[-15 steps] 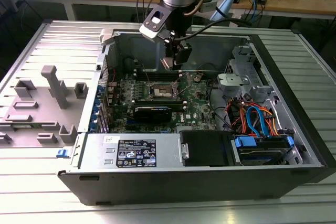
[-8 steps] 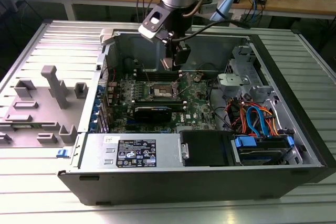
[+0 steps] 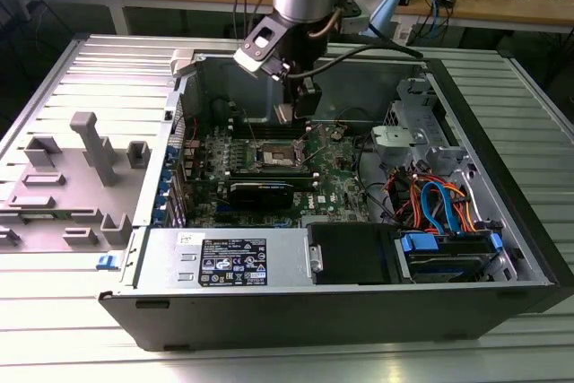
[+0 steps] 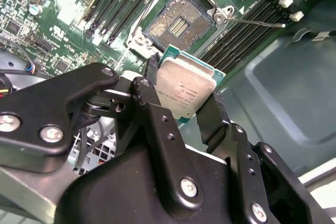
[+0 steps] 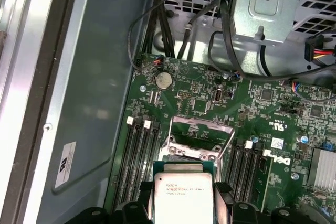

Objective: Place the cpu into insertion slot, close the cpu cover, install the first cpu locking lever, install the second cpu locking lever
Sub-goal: 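Place the cpu into insertion slot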

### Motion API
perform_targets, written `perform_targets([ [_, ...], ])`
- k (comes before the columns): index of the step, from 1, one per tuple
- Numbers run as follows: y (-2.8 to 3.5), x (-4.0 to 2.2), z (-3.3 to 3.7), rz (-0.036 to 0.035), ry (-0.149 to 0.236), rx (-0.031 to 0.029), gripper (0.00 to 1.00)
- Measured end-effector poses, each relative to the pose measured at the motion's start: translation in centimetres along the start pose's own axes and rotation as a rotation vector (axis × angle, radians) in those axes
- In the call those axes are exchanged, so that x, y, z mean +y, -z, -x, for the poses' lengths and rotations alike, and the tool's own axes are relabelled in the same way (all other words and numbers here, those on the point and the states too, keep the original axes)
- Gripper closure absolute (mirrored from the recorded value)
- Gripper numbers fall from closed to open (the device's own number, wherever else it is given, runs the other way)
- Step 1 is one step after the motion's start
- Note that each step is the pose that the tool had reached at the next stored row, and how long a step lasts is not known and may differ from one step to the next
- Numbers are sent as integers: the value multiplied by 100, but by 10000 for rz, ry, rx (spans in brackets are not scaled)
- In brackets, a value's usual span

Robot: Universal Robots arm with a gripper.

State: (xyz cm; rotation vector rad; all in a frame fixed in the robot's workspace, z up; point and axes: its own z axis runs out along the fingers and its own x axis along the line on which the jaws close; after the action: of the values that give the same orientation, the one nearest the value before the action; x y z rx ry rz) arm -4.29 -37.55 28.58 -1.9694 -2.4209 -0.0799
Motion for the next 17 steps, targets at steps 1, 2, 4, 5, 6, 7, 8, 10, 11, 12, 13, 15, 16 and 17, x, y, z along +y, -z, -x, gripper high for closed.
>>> perform_targets([
  [1, -23, -1, 1, -3, -72, 0, 45],
  [2, -41, -1, 2, -4, -152, 0, 45],
  [4, -79, -1, 4, 4, -385, -7, 45],
  [5, -96, -2, 5, 9, -524, -10, 45],
  [6, -99, -3, 5, 11, -574, -12, 45],
  [7, -100, -4, 6, 11, -606, -13, 45],
  [8, -100, -4, 6, 11, -611, -15, 45],
  [10, -101, -4, 6, 13, -625, -13, 45],
  [11, -101, -4, 6, 14, -631, -13, 45],
  [12, -101, -4, 6, 14, -635, -13, 45],
  [13, -101, -4, 6, 14, -637, -13, 45],
  [15, -101, -4, 6, 14, -645, -13, 45],
  [16, -101, -4, 6, 19, -752, -16, 45],
  [17, -103, -4, 6, 23, -831, -18, 45],
])
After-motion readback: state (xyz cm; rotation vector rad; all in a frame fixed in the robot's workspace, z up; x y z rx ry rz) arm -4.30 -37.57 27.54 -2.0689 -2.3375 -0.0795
